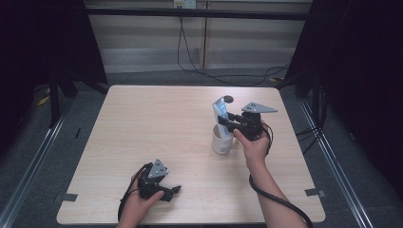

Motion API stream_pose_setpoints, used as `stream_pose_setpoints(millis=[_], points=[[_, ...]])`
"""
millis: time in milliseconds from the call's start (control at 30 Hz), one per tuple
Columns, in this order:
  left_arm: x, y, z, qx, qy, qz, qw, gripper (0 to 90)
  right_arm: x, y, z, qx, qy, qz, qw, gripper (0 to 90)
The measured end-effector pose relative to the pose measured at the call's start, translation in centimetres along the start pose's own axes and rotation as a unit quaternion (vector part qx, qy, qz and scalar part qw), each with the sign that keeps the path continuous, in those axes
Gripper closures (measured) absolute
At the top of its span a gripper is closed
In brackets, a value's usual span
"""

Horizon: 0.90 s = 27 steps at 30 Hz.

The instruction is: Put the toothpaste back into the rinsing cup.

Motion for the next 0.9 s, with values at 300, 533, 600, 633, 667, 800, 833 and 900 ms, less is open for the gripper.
stream_pose_setpoints(millis=[300,533,600,633,667,800,833,900], points=[[0.0,0.0,0.0,0.000,0.000,0.000,1.0000,15.1,0.3,0.1,-0.2,-0.001,0.003,0.000,1.0000,63.6],[0.0,0.0,0.0,0.000,0.000,0.000,1.0000,15.0,0.8,0.1,-0.4,0.000,0.007,-0.001,1.0000,63.5],[0.0,0.0,0.0,0.000,0.000,0.000,1.0000,15.0,0.9,0.1,-0.4,0.000,0.008,-0.001,1.0000,63.4],[0.0,0.0,0.0,0.000,0.000,0.000,1.0000,15.0,1.0,0.1,-0.4,-0.001,0.009,-0.001,1.0000,63.3],[0.0,0.0,0.0,0.000,0.000,0.000,1.0000,15.0,1.1,0.1,-0.4,0.000,0.010,-0.003,0.9999,63.3],[0.0,0.0,0.0,0.000,0.000,0.000,1.0000,15.0,1.3,0.1,-0.4,-0.001,0.013,-0.003,0.9999,63.1],[0.0,0.0,0.0,0.000,0.000,0.000,1.0000,15.0,1.4,0.1,-0.4,-0.001,0.012,-0.002,0.9999,63.0],[0.0,0.0,0.0,0.000,0.000,0.000,1.0000,15.0,1.5,0.1,-0.5,0.000,0.013,-0.002,0.9999,62.8]])
Point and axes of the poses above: each handheld gripper's, and its own axes: z roughly forward along the jaws, x roughly out of its underside, y roughly to its left, the point moved 9 cm from there along z, roughly forward along the jaws, and after that the axes turned 9 degrees about -x, right-handed, at the moved point
